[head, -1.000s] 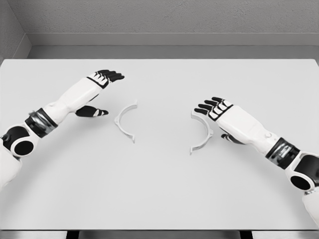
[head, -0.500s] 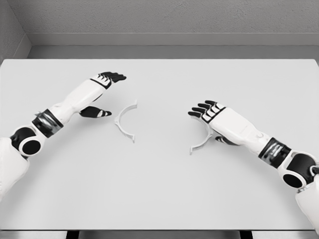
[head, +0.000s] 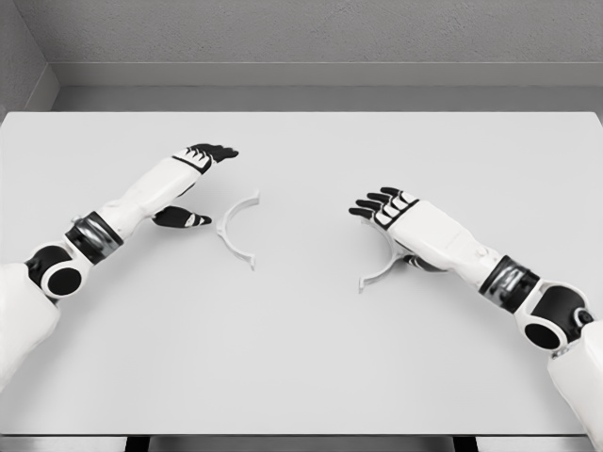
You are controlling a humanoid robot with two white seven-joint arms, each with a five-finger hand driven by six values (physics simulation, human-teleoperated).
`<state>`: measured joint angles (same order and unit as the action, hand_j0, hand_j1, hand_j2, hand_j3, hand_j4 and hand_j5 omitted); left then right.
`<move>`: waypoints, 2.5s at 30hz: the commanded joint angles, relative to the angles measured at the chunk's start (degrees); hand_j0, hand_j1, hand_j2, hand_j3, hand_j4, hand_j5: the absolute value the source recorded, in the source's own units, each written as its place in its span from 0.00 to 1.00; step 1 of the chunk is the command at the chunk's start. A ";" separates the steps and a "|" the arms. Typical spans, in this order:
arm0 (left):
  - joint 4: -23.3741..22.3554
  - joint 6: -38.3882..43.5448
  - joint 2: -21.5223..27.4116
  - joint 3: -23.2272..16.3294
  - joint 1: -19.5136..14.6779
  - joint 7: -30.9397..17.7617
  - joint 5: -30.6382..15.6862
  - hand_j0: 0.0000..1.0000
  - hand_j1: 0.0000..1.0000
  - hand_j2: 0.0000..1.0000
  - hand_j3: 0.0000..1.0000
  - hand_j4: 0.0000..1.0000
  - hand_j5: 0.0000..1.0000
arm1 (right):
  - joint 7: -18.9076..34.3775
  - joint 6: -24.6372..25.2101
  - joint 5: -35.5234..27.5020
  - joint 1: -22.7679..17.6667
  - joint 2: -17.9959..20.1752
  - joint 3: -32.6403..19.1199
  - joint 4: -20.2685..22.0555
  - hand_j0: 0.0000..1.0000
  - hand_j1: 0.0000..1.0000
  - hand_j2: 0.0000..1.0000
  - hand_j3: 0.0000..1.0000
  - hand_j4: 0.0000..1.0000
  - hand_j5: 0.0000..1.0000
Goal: Assemble PVC drainage pipe clamps
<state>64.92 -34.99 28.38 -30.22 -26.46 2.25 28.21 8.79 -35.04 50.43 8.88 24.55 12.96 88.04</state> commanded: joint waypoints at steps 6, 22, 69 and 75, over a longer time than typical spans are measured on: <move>-1.64 -0.01 -0.35 -0.10 -0.09 0.04 -0.35 1.00 1.00 1.00 1.00 1.00 1.00 | 0.09 0.04 -0.07 0.00 -0.11 0.40 0.73 1.00 1.00 1.00 1.00 1.00 1.00; -1.20 -0.01 -3.16 -0.19 0.09 0.03 -0.35 1.00 1.00 1.00 1.00 1.00 1.00 | 1.06 0.04 0.11 1.93 -2.93 2.68 0.47 1.00 1.00 1.00 1.00 1.00 1.00; 0.21 -0.01 -5.36 -0.02 0.35 0.04 0.97 1.00 1.00 1.00 1.00 1.00 1.00 | 0.97 0.04 0.99 5.89 -5.56 6.37 -3.40 1.00 1.00 1.00 1.00 1.00 1.00; 0.30 -0.01 -5.44 -0.10 0.53 0.04 1.06 1.00 1.00 1.00 1.00 1.00 1.00 | 0.97 0.04 -1.03 5.71 -4.77 -12.43 5.30 1.00 1.00 1.00 1.00 1.00 1.00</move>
<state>65.13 -34.99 22.97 -30.35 -25.93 2.25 29.55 9.84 -35.07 50.49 14.42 19.49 6.56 90.09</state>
